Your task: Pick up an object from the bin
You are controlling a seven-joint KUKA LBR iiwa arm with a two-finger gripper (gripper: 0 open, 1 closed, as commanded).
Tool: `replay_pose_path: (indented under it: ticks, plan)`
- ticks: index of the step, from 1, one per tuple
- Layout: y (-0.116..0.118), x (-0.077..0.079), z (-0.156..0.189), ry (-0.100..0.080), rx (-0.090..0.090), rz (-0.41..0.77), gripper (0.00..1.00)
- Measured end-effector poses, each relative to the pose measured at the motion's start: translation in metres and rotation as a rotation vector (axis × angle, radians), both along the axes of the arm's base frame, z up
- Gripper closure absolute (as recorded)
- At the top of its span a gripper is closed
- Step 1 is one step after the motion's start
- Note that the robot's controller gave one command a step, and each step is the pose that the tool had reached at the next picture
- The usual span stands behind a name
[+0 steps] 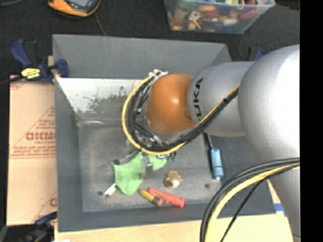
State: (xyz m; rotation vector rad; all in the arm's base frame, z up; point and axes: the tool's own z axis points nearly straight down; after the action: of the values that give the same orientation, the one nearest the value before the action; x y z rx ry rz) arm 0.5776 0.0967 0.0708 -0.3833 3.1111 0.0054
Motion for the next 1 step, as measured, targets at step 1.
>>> replay_pose_path:
  ticks: [1]
  plan:
    - [-0.0232,-0.0024,0.0002,-0.002,-0.007,0.369,0.0]
